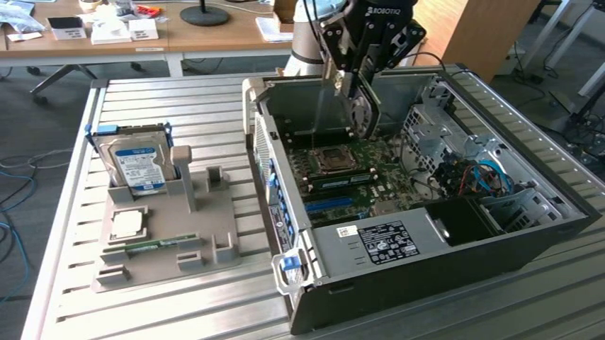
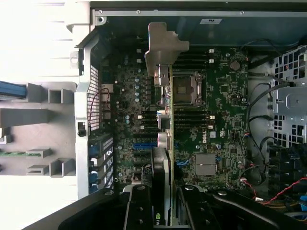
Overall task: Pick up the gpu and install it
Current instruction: 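Pick up the gpu and move the gpu toward the slot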
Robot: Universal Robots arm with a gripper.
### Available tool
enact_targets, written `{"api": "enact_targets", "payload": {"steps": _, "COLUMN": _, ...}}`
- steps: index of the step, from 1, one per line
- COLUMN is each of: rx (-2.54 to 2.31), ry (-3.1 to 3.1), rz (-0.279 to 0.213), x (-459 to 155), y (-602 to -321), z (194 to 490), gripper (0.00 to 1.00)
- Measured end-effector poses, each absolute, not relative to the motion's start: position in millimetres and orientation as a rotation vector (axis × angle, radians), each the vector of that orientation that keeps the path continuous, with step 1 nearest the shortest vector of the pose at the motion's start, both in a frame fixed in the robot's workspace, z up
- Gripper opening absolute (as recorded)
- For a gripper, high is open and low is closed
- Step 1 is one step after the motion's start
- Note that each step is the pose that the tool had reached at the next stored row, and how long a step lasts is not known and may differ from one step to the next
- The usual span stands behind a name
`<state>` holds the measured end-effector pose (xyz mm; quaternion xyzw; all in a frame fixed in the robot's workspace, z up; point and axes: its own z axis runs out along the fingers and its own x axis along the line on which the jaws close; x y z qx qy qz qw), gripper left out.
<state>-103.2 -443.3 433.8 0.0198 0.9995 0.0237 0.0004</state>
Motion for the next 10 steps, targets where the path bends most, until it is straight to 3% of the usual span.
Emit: {"api": "enact_targets", "payload": {"steps": 10, "rx": 0.062, "ry": 3.139, "rz": 0.075, "x": -90, "y": -443, "z": 434, "gripper": 0.27}}
